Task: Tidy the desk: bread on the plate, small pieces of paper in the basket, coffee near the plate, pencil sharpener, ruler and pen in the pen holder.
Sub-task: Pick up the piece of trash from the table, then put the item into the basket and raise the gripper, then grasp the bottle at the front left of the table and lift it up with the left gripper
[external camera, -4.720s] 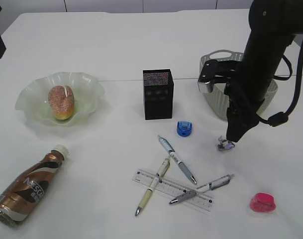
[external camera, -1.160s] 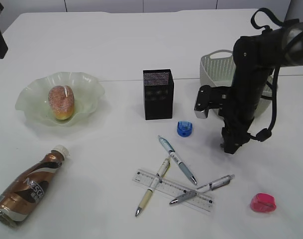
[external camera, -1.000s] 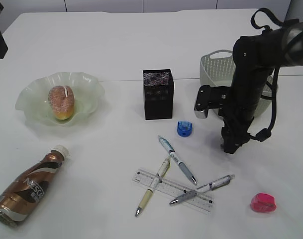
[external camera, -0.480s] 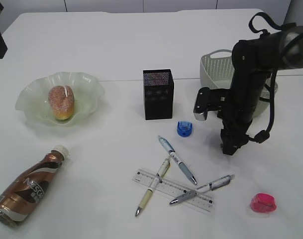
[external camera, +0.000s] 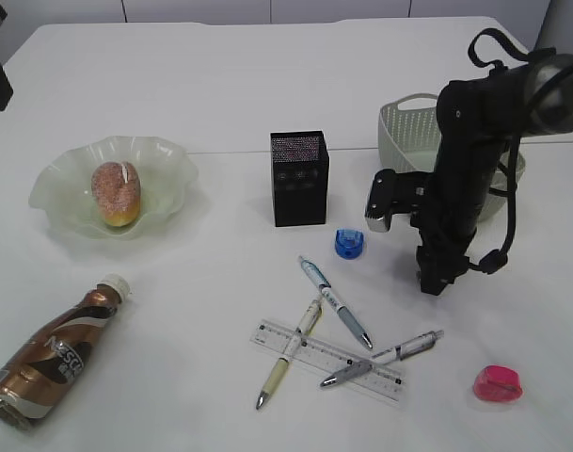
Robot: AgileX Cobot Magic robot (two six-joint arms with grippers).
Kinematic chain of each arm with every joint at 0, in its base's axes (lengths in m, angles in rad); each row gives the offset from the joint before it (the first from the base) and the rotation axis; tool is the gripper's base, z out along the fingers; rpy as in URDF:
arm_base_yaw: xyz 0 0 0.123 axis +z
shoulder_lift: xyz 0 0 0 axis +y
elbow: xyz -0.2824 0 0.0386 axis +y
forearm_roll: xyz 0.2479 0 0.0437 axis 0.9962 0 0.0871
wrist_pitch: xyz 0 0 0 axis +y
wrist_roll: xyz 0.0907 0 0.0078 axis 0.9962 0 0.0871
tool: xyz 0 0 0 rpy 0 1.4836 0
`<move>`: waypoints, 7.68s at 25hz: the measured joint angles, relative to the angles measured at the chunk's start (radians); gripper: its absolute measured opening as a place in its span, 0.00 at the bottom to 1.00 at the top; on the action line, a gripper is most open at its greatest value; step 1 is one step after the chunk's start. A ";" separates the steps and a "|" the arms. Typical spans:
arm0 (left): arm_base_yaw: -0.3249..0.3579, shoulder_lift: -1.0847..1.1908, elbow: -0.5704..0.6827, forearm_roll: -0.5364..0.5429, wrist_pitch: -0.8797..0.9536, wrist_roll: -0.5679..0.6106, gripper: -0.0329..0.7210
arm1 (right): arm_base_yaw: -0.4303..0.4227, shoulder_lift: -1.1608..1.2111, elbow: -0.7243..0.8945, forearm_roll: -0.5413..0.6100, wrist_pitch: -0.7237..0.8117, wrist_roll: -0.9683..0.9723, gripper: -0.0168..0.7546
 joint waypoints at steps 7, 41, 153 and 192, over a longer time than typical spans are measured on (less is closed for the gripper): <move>0.000 0.000 0.000 0.000 0.000 0.000 0.61 | 0.000 0.005 -0.002 0.000 0.000 0.000 0.33; 0.000 0.000 0.000 0.000 0.000 0.000 0.60 | 0.000 -0.040 -0.444 0.104 0.240 0.680 0.05; 0.000 0.031 0.195 -0.081 0.000 0.002 0.69 | -0.094 -1.175 0.561 -0.082 0.273 1.231 0.66; -0.127 0.527 0.193 0.014 -0.061 0.010 0.76 | -0.094 -1.175 0.563 -0.114 0.269 1.224 0.65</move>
